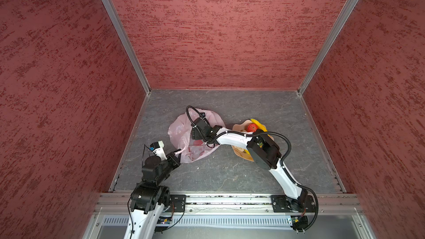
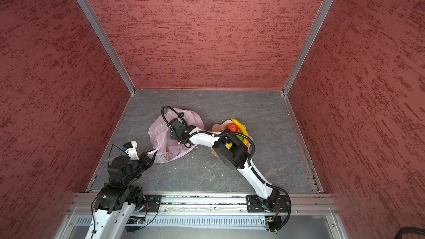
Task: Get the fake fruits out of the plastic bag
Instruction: 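Close the right gripper on the orange fruit inside the bag, then lift the orange fruit out of the bag with the right gripper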
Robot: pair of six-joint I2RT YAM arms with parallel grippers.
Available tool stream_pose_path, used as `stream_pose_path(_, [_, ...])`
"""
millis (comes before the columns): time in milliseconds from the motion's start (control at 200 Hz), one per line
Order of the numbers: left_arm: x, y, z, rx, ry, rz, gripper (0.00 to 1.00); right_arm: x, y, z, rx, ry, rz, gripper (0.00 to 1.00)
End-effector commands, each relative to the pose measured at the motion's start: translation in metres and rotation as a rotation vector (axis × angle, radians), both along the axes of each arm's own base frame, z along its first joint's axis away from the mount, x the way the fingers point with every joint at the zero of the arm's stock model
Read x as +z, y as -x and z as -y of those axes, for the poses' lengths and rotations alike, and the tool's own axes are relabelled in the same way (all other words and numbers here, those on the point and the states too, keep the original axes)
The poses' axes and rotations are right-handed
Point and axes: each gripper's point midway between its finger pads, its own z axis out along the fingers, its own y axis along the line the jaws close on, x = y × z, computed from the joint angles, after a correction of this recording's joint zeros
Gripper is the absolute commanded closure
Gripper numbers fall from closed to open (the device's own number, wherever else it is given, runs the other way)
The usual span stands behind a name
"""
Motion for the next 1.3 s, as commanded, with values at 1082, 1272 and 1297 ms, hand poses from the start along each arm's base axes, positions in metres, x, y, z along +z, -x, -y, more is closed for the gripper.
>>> stream_pose_path(1082, [0.004, -0.027, -0.007, 0.063, -0.012, 0.005, 1.00, 0.081, 0.037, -0.002, 0.133, -0.113, 0.071, 0.66])
stream_pose_path(1272, [0.000, -0.040, -0.014, 0.119, -0.022, 0.015, 1.00, 0.099, 0.053, 0.000, 0.160, -0.118, 0.091, 0.67])
stream_pose_path(1297, [-0.001, -0.043, -0.014, 0.123, -0.023, 0.019, 1.00, 0.102, 0.056, -0.001, 0.166, -0.118, 0.095, 0.67])
